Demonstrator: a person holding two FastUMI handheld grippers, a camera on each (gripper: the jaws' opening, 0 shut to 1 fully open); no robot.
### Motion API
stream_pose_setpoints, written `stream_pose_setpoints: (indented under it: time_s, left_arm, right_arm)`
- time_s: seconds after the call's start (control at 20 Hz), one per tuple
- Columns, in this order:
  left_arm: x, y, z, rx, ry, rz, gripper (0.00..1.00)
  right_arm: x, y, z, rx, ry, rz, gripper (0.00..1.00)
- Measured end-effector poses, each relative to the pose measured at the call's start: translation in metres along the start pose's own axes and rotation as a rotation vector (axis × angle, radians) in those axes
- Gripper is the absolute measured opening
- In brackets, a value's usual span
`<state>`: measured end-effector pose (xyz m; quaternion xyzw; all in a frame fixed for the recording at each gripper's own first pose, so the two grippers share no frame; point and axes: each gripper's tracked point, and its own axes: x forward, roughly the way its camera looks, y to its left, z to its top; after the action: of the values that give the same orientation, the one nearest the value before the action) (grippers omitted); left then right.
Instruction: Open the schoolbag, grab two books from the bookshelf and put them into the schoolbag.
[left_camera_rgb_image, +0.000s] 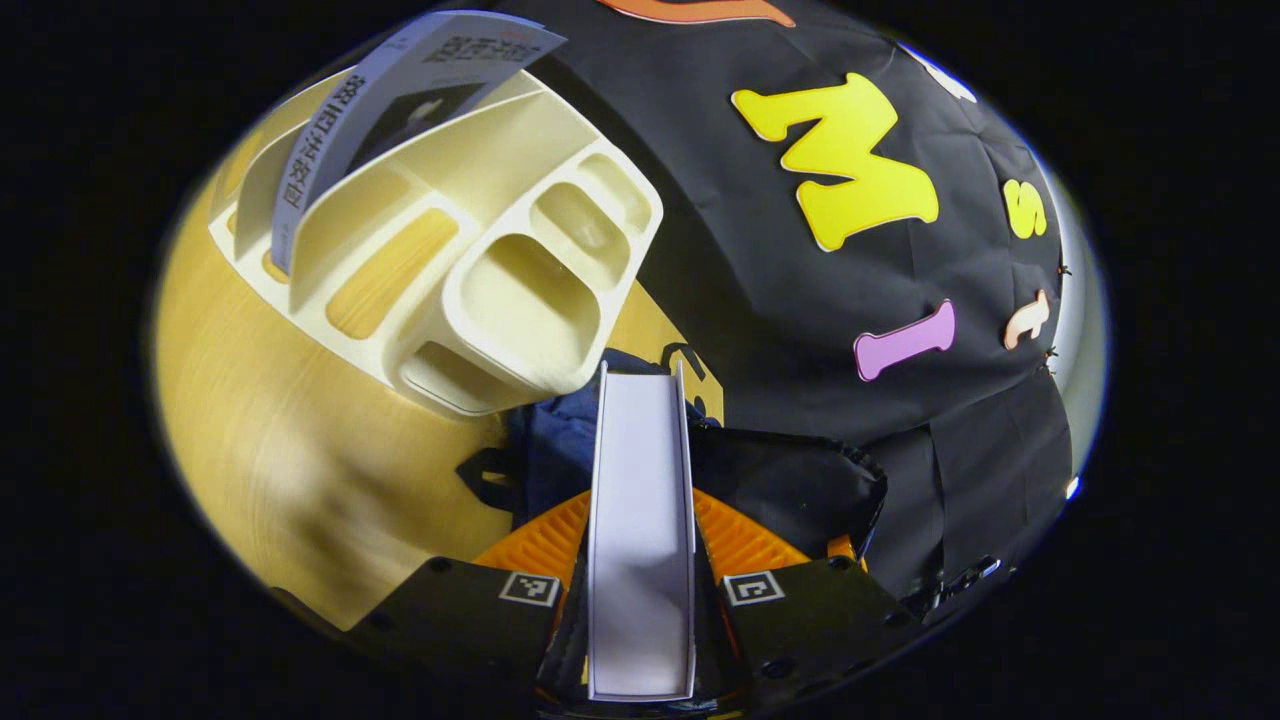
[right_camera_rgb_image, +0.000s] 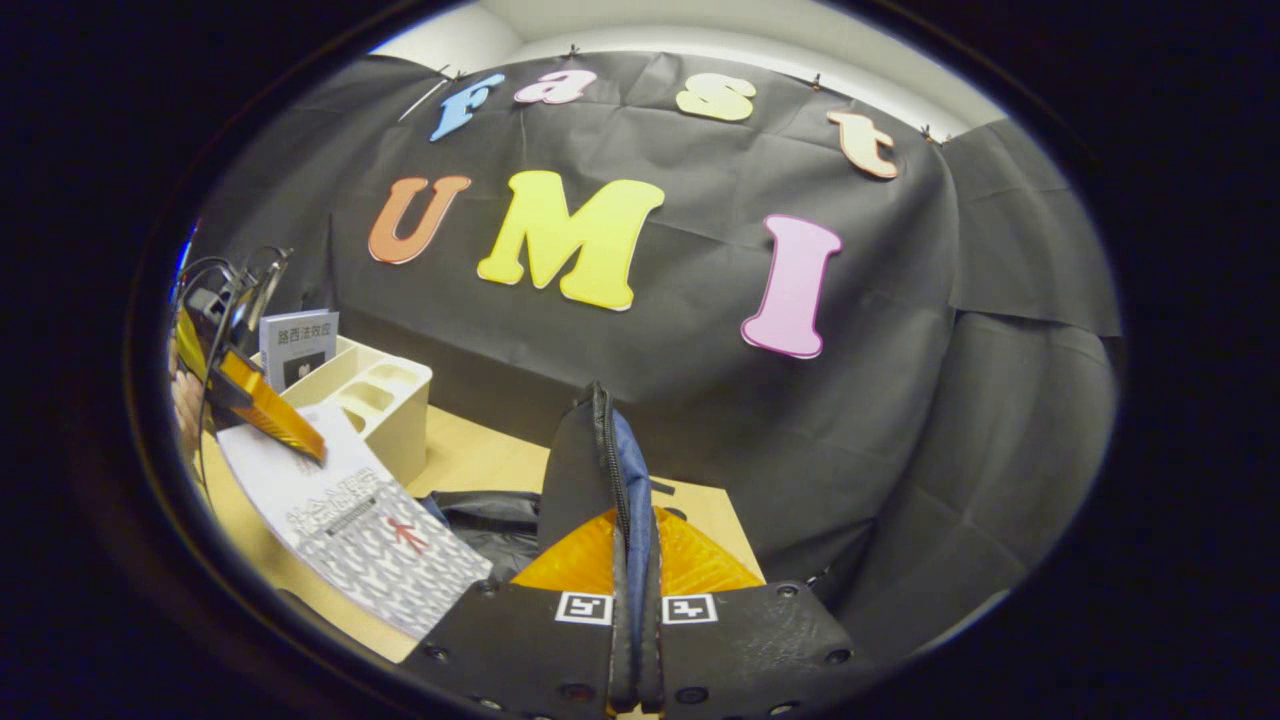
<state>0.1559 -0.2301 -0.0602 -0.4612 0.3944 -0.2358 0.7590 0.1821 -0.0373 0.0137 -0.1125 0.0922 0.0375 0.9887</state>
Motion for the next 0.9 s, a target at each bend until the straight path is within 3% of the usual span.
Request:
stream_pose_setpoints:
  time_s: [0.2,0.4,0.5,0.6,0.7,0.9]
  left_arm:
    - [0.047,-0.014,0.000,-0.003,-0.020,-0.014,0.46]
    - [0.088,-0.033,-0.011,-0.059,-0.026,-0.077,0.45]
    - [0.110,-0.028,-0.015,-0.039,-0.063,-0.045,0.45]
    - [0.123,-0.031,-0.028,-0.042,-0.047,-0.062,0.45]
    - [0.134,-0.021,-0.033,0.035,-0.098,-0.025,0.45]
    - [0.152,-0.020,-0.045,0.143,-0.160,-0.021,0.46]
  right_arm:
    - [-0.004,-0.002,-0.001,0.027,0.007,0.016,0.04]
    - [-0.007,-0.004,0.000,0.058,0.007,0.030,0.04]
    - [-0.008,-0.003,-0.002,0.061,0.004,0.037,0.03]
    - [-0.009,-0.003,-0.002,0.054,-0.001,0.042,0.03]
    - [-0.009,-0.003,-0.002,0.038,-0.011,0.034,0.03]
    - [-0.015,-0.001,0.003,0.024,-0.036,0.040,0.03]
